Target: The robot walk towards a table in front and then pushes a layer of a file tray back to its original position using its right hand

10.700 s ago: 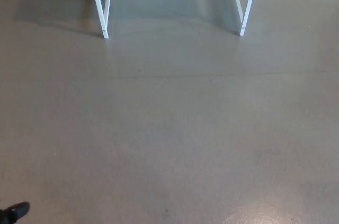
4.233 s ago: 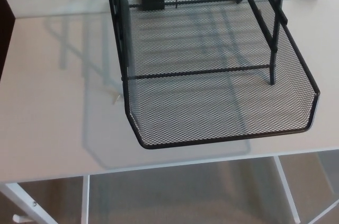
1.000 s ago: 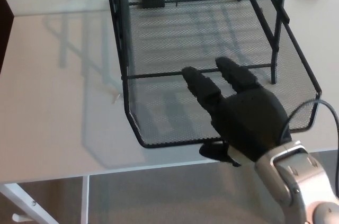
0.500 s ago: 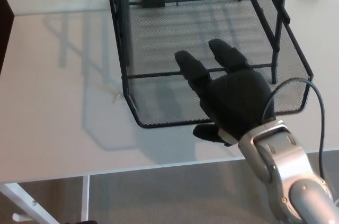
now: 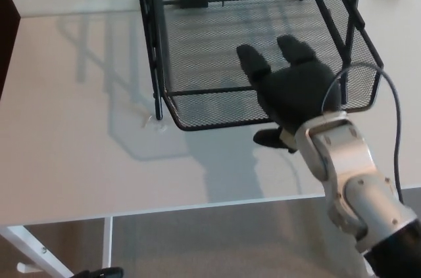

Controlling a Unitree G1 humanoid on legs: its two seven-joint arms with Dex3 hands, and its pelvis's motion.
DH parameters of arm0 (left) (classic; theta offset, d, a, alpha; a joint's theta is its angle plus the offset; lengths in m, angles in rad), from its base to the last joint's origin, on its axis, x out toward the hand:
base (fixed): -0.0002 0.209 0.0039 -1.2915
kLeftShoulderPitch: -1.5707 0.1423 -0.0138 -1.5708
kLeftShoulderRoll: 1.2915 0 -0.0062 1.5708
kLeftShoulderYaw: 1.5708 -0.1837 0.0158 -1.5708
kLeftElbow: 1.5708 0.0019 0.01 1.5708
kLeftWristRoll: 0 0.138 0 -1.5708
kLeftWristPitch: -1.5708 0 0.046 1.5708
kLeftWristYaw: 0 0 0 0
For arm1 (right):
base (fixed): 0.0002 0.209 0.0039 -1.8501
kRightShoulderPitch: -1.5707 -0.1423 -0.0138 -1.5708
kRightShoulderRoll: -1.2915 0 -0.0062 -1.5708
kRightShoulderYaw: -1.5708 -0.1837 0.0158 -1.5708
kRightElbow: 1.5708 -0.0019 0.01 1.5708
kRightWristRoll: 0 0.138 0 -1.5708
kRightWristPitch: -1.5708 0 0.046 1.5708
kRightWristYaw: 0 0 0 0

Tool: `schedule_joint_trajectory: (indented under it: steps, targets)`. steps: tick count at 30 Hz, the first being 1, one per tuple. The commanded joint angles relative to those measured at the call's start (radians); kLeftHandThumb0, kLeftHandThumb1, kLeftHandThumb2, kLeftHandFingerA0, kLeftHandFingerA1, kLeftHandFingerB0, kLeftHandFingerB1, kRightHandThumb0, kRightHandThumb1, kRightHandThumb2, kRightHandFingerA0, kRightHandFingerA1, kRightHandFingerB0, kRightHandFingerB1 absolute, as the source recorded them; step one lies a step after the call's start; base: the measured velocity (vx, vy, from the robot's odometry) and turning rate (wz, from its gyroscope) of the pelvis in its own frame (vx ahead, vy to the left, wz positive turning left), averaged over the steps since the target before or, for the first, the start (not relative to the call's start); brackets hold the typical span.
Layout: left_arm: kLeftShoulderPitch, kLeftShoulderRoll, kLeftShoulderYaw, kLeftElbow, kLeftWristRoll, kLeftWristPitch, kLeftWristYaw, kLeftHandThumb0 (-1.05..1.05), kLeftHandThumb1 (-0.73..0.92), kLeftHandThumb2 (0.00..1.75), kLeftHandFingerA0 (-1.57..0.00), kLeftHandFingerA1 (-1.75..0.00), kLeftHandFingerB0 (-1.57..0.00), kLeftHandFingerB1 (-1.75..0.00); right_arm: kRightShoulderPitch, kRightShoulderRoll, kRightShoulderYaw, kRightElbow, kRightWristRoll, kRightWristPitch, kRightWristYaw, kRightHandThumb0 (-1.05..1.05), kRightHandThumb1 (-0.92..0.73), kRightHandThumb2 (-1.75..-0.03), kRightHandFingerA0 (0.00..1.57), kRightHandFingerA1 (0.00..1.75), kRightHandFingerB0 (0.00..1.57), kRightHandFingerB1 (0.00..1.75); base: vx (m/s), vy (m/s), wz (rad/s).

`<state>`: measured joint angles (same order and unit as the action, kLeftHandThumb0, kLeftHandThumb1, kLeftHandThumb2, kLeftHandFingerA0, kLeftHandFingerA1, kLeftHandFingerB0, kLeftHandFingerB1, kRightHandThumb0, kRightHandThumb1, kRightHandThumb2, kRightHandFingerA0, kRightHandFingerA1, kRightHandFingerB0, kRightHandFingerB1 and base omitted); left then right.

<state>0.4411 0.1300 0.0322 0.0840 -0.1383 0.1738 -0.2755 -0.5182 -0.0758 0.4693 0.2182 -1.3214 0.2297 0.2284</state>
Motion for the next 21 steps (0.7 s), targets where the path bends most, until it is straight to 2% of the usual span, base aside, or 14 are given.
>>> schedule_joint_trajectory:
  steps: [1,5,6,9,10,13,18,19,20,21]
  targets:
    - [0.011,0.014,0.006,0.001,-0.001,0.007,-0.007,-0.22,0.62,0.59,-0.62,-0.48,-0.46,-0.4,-0.061,-0.009,0.01,0.031,0.038,0.026,-0.003,-0.89,-0.54,-0.9,0.0,0.0,0.0,0.01,0.0,0.0,0.0]
    - [0.01,0.018,0.002,0.007,0.005,-0.005,-0.011,-0.22,0.62,0.59,-0.62,-0.48,-0.47,-0.41,-0.095,0.0,0.017,0.035,0.053,0.034,0.005,-0.88,-0.53,-0.89,0.0,0.0,0.0,0.01,0.0,0.0,0.0]
    - [0.01,0.018,0.001,0.005,0.004,-0.004,-0.012,-0.22,0.62,0.59,-0.63,-0.49,-0.47,-0.41,-0.105,0.002,0.023,0.042,0.052,0.038,0.006,-0.81,-0.61,-0.59,0.0,0.0,0.0,0.0,0.0,0.0,0.0]
    - [0.011,0.017,0.002,-0.002,0.002,0.001,-0.009,-0.23,0.61,0.58,-0.65,-0.49,-0.48,-0.41,-0.13,0.006,0.045,0.053,0.039,0.051,0.016,-0.82,-0.62,-0.59,0.0,0.0,0.0,0.0,0.0,0.0,0.0]
    - [0.011,0.014,0.002,-0.002,0.0,0.003,-0.009,-0.24,0.61,0.59,-0.63,-0.49,-0.47,-0.41,-0.136,0.008,0.052,0.059,0.041,0.05,0.006,-0.88,-0.52,-0.89,0.0,0.0,0.0,0.01,0.0,0.0,0.0]
    - [0.011,0.015,0.002,-0.002,-0.002,-0.002,-0.014,-0.23,0.62,0.59,-0.62,-0.49,-0.47,-0.41,-0.131,0.012,0.063,0.06,0.051,0.052,-0.005,-0.87,-0.51,-0.88,0.0,0.0,0.0,0.01,0.0,0.0,0.0]
    - [0.002,0.015,0.007,-0.012,-0.006,0.015,-0.01,-0.22,0.61,0.58,-0.64,-0.48,-0.47,-0.4,-0.087,0.014,0.061,0.031,0.097,0.059,0.048,-0.83,-0.48,-0.85,0.0,0.0,0.0,0.01,0.0,0.0,0.0]
    - [-0.001,0.016,0.009,-0.01,-0.009,0.014,-0.013,-0.22,0.61,0.58,-0.64,-0.48,-0.47,-0.4,-0.076,0.009,0.061,0.023,0.105,0.057,0.054,-0.79,-0.55,-0.58,0.0,0.0,0.0,0.0,0.0,0.0,0.0]
    - [-0.003,0.017,0.011,-0.011,-0.01,0.016,-0.013,-0.22,0.61,0.58,-0.64,-0.48,-0.47,-0.4,-0.062,0.001,0.064,0.013,0.109,0.052,0.053,-0.85,-0.48,-0.87,0.0,0.0,0.0,0.01,0.0,0.0,0.0]
    - [-0.005,0.018,0.012,-0.012,-0.009,0.019,-0.012,-0.22,0.61,0.58,-0.64,-0.48,-0.47,-0.4,-0.041,-0.009,0.064,-0.002,0.118,0.044,0.052,-0.83,-0.46,-0.84,0.0,0.0,0.0,0.03,0.0,0.0,0.0]
